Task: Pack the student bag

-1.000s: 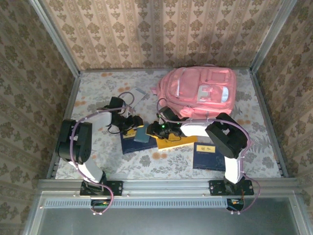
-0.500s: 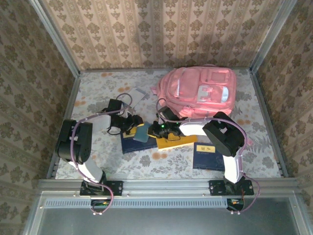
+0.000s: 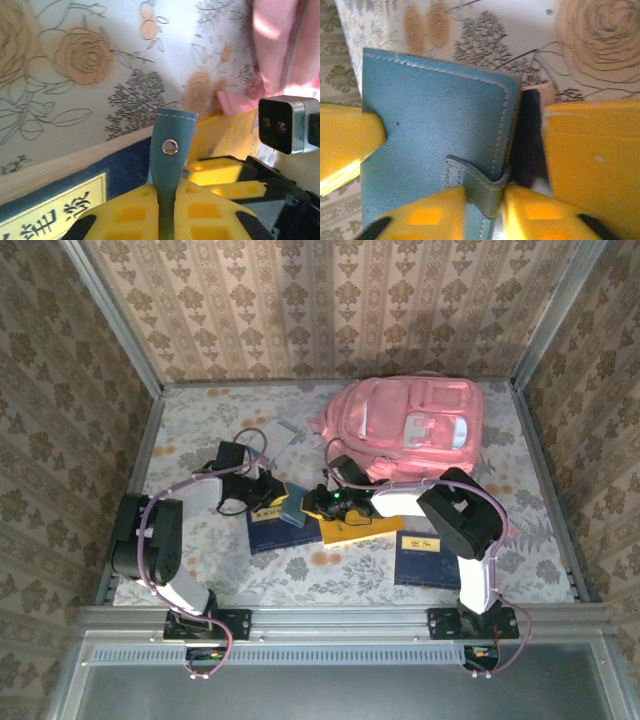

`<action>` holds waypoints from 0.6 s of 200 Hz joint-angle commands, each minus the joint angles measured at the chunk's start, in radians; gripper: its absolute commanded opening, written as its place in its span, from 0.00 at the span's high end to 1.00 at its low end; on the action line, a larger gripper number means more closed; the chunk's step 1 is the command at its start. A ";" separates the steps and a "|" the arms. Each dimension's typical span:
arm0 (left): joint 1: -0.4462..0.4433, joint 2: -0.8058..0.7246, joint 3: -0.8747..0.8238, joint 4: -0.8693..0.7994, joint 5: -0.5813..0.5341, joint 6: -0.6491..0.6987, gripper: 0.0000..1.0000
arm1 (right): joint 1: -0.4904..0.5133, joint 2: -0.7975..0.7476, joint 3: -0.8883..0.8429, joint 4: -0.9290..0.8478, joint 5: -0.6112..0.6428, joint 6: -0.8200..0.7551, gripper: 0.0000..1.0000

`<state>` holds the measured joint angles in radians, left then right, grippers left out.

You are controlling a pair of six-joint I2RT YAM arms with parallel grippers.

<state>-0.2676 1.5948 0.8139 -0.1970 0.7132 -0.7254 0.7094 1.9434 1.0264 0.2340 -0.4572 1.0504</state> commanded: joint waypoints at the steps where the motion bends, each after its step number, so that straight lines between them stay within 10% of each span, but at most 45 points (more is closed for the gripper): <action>1: -0.012 -0.031 0.018 -0.012 0.075 -0.003 0.91 | -0.006 -0.034 -0.038 0.031 0.000 0.001 0.59; 120: 0.036 -0.143 -0.082 0.179 0.131 -0.187 0.95 | -0.034 -0.010 -0.136 0.433 -0.106 0.308 0.46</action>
<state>-0.2443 1.5024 0.7513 -0.0906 0.7826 -0.8478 0.6792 1.9125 0.9142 0.5034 -0.5251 1.2346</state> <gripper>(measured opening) 0.087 0.546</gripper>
